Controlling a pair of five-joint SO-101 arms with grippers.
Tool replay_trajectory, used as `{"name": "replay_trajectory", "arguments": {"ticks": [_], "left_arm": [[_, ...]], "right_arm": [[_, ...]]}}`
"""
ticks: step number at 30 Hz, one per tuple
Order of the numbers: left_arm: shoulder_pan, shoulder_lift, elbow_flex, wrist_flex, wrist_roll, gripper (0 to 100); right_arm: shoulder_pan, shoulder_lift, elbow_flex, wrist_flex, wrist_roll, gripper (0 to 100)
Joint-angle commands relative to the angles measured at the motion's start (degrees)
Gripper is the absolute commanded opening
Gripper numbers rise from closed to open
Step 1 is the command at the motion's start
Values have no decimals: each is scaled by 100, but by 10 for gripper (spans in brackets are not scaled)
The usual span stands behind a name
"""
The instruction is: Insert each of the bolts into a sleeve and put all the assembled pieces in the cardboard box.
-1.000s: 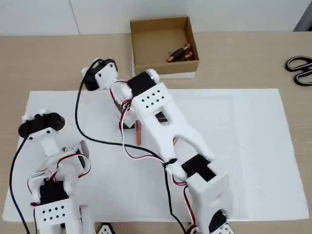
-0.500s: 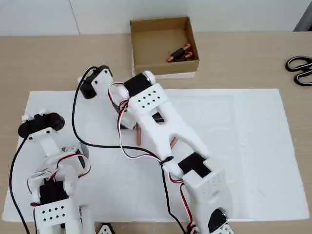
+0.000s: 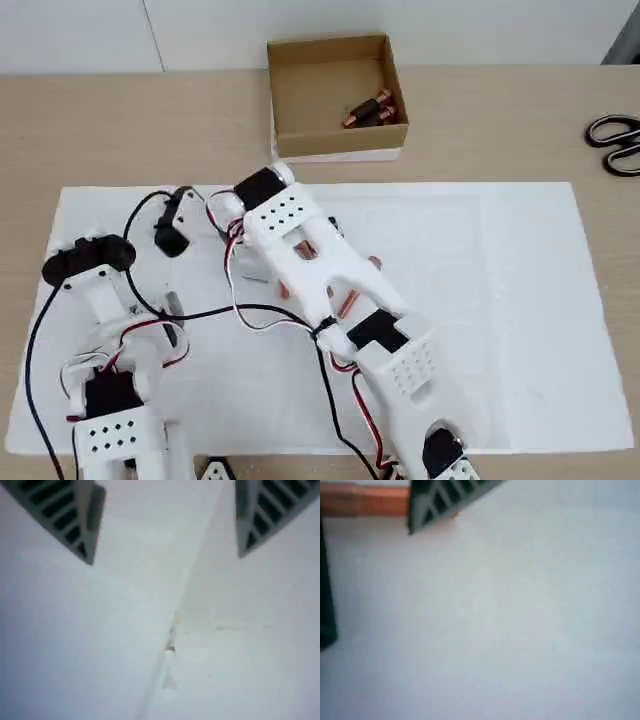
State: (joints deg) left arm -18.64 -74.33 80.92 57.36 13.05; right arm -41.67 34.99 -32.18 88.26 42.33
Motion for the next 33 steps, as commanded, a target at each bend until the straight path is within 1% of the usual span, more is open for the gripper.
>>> {"name": "replay_trajectory", "arguments": {"ticks": [1, 10, 16, 18, 21, 23, 25, 33], "left_arm": [[-18, -88, -31, -167, -9, 177], [-9, -88, -22, -167, -9, 177], [0, -88, -22, -167, -9, 177], [9, -88, -22, -167, -9, 177], [9, -88, -22, -167, -9, 177], [0, -88, -22, -158, -9, 177], [-9, -88, -22, -158, -9, 177], [-9, -88, -22, -158, -9, 177]], "right_arm": [[-66, 66, -246, -295, 105, 296], [-75, 725, -246, -840, 105, 296], [-57, 1068, -343, -875, 105, 292], [-48, 1156, -387, -857, 105, 247], [-48, 1191, -404, -910, 79, 124], [-4, 1209, -404, -1007, 70, 67], [57, 1209, -404, -1068, 70, 46], [295, 1182, -404, -1042, 18, 42]]}}
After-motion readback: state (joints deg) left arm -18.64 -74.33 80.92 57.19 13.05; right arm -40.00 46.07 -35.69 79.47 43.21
